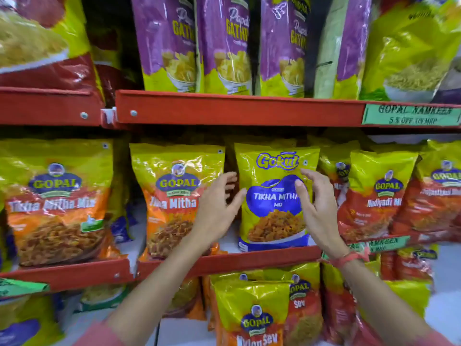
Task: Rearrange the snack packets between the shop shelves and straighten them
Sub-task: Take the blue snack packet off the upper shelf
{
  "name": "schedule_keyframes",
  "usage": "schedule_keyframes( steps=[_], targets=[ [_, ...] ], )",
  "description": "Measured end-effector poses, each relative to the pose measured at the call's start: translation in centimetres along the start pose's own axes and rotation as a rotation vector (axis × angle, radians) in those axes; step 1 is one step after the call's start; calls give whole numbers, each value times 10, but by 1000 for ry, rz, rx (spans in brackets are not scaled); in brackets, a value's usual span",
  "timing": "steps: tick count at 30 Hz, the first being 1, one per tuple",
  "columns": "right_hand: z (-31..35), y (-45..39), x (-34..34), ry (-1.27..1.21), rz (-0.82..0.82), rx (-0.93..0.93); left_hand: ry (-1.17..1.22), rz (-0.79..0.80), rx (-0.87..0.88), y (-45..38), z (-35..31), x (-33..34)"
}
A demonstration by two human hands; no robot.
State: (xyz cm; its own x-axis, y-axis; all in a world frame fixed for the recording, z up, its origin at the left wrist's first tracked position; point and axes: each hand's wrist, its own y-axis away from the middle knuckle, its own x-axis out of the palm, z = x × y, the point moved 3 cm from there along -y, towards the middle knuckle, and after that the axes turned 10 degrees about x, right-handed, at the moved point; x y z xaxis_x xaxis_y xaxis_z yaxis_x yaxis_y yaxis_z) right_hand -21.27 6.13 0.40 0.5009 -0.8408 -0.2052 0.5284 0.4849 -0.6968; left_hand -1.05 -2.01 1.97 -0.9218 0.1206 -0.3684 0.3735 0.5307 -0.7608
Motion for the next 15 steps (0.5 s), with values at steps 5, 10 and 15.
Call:
schedule_keyframes(
  steps=[5,10,15],
  targets=[
    [-50,7,8,-30,179,267,-109,116,-84,10,11,46],
    [-74,17,17,-398,406,433,42,94,-270,20,40,61],
    [-67,16,10,-341,361,388,88,71,-256,21,41,54]
  ],
)
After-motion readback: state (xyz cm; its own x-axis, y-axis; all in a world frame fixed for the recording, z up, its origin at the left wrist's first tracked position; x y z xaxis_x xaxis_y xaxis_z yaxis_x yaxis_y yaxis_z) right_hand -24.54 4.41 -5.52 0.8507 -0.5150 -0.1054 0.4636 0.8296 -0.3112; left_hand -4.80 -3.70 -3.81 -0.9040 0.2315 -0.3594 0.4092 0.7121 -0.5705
